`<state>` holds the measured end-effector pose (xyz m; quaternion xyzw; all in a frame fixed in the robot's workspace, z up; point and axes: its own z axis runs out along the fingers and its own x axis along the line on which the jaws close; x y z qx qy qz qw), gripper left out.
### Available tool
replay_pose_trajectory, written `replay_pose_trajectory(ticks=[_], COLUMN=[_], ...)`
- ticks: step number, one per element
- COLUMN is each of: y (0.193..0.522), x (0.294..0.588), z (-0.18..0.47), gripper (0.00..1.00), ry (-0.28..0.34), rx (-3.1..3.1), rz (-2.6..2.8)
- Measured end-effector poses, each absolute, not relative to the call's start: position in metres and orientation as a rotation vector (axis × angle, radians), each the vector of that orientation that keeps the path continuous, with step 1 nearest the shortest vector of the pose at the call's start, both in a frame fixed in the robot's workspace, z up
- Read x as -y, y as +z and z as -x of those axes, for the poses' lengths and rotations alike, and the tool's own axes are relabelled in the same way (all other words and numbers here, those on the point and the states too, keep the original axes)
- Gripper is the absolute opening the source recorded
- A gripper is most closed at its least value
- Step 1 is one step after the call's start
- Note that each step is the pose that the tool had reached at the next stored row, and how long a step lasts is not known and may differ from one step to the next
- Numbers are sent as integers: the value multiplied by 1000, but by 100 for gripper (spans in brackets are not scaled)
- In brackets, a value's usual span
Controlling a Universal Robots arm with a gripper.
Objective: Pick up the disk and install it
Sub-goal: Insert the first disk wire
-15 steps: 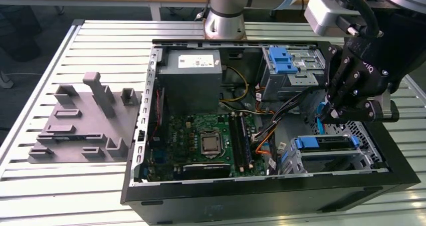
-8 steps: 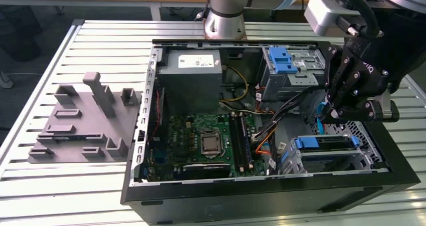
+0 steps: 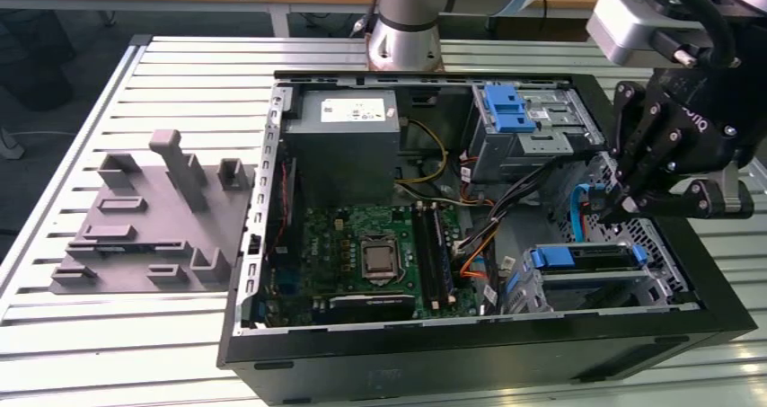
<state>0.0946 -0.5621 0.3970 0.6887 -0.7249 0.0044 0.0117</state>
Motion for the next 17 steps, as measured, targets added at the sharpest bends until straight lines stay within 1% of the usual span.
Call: replay_pose_trajectory(ticks=[17], y=[396], x=[562], z=[-130], gripper=[11], ry=[13], rx=[2260], rz=[-2148])
